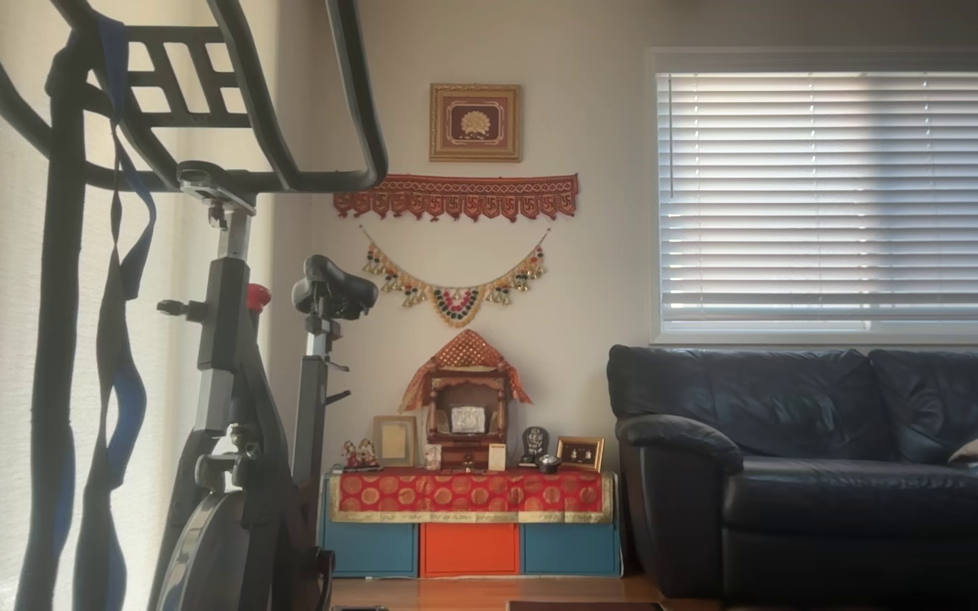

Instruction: Sort medicines into box.

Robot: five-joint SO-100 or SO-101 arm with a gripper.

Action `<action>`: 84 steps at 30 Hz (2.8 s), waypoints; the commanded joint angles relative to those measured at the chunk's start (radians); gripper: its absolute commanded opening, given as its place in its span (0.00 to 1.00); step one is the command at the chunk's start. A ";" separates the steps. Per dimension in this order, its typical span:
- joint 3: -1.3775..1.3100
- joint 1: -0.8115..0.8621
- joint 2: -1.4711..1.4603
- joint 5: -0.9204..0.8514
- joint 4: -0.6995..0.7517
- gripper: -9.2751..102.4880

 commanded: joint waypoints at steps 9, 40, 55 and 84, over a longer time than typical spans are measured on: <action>0.044 0.146 0.018 0.051 -0.272 0.09; -0.480 0.327 -0.532 0.080 -0.245 0.09; -0.545 0.313 -0.597 0.081 -0.190 0.16; -0.489 0.167 -0.436 0.040 0.020 0.11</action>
